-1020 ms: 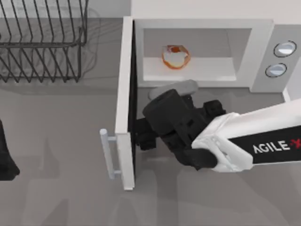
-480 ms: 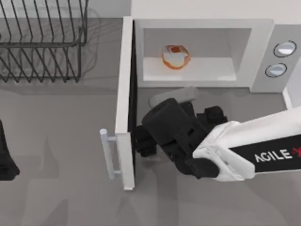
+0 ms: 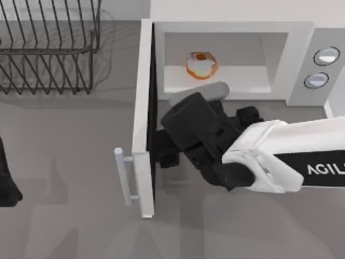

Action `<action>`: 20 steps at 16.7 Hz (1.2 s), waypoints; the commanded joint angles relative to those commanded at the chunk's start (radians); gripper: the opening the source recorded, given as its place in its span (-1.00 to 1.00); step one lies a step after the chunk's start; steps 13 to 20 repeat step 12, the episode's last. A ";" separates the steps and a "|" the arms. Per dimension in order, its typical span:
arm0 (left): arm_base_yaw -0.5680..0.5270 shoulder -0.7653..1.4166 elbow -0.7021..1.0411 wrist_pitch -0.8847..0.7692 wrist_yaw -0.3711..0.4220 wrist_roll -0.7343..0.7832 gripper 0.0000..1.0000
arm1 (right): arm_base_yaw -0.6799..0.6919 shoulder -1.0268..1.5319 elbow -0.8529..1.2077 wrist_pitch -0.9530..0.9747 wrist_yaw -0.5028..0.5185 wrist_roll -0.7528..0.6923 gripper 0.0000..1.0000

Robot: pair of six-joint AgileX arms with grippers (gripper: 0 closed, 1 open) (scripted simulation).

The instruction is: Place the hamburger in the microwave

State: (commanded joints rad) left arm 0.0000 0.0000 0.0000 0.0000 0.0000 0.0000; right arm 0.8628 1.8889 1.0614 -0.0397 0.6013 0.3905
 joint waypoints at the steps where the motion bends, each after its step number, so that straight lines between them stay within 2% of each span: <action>1: 0.000 0.000 0.000 0.000 0.000 0.000 1.00 | 0.000 -0.012 0.010 -0.029 -0.001 0.000 1.00; 9: 0.000 0.000 0.000 0.000 0.000 0.000 1.00 | 0.000 -0.107 0.093 -0.214 -0.003 -0.001 1.00; 20: 0.000 0.000 0.000 0.000 0.000 0.000 1.00 | 0.000 -0.115 0.100 -0.226 -0.003 -0.002 1.00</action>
